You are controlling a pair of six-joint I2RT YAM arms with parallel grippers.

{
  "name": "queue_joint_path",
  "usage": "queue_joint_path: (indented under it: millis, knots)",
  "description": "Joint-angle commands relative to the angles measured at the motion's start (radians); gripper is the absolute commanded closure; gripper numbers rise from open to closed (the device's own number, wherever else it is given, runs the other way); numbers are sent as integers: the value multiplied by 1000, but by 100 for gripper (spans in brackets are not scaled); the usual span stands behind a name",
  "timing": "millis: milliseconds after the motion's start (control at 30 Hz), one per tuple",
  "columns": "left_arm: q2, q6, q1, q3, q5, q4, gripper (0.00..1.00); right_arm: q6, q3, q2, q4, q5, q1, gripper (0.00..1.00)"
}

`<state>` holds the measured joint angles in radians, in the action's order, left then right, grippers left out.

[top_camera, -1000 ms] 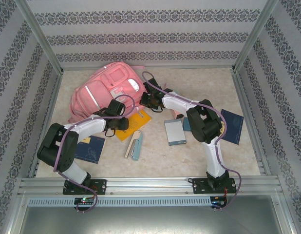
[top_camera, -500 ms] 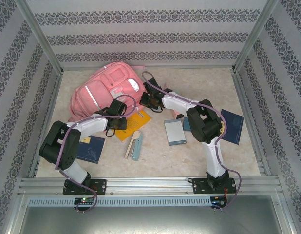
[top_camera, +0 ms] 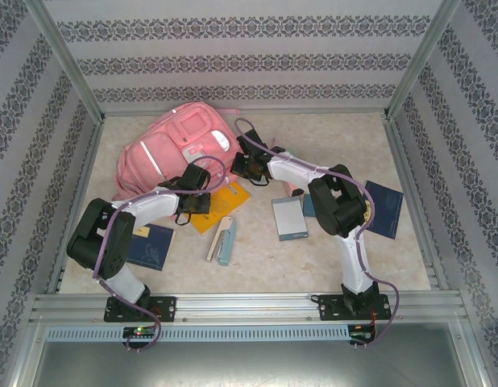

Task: Pack the student bag
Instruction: Unzip the student bag at the top-center of the table.

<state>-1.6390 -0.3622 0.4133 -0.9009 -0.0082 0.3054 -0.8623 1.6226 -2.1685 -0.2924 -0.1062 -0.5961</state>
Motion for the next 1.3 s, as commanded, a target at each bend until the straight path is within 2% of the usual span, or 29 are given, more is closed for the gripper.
queue_joint_path:
  millis: [0,267,667,967,1067,1200,1233,1267]
  knots:
    - [11,5,8,1,-35,46,100,-7,-2,-5,-14,-17,-18,100]
    - [49,-72,-13,15,-149,125,100,-19,-66,48,1,31,8,100]
    - [129,-139,-128,46,-155,198,100,16,-93,163,1,68,48,100]
    - [131,-169,-190,22,-218,268,100,91,-95,244,-30,86,143,100]
    - [149,-155,-193,30,-173,236,100,129,-69,225,-46,82,179,100]
    - [170,-108,-184,18,-43,197,100,163,-22,188,-55,53,225,100]
    - [171,-95,-165,5,-23,193,100,171,-6,179,-54,19,233,93]
    - [173,-79,-144,-7,-13,189,100,173,9,172,-63,7,235,80]
